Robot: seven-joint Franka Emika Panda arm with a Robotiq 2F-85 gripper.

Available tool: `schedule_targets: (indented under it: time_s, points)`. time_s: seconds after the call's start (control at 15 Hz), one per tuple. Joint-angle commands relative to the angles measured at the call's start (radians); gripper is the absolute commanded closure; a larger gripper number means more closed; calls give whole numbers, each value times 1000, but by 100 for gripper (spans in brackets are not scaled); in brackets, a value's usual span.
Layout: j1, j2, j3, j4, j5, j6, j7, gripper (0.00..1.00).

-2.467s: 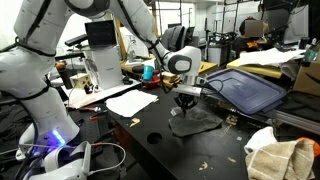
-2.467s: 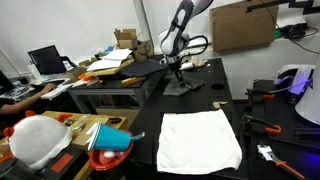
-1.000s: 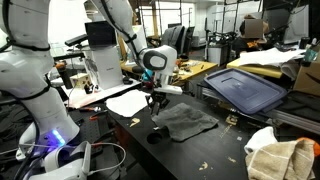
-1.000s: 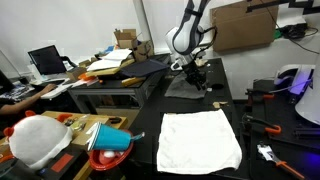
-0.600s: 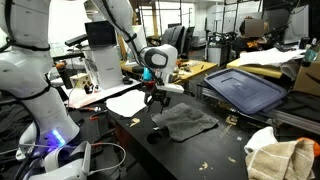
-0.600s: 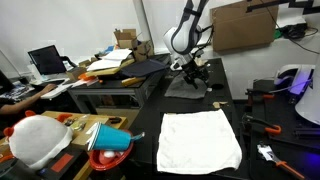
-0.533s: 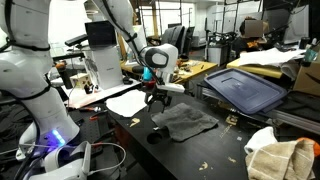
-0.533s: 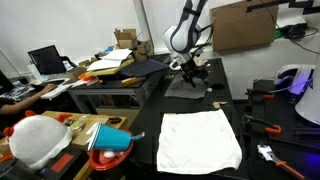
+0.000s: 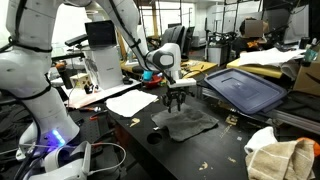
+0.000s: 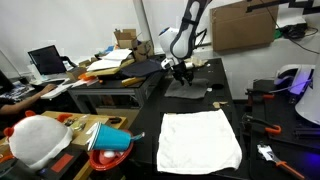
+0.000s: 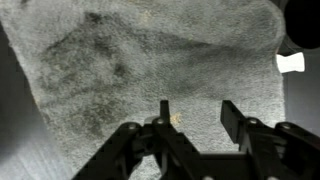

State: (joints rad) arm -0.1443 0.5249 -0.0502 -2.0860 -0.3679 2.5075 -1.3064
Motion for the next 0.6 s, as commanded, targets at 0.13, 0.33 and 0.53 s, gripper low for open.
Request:
schedule_targets:
  time_s: [0.13,0.33,0.53]
  points:
    - [43,85,-16,64,-100,111,32,89]
    - [37,117,3,100,-86,104,7,100]
    - [26,141,24,127,-70,93,-13,100]
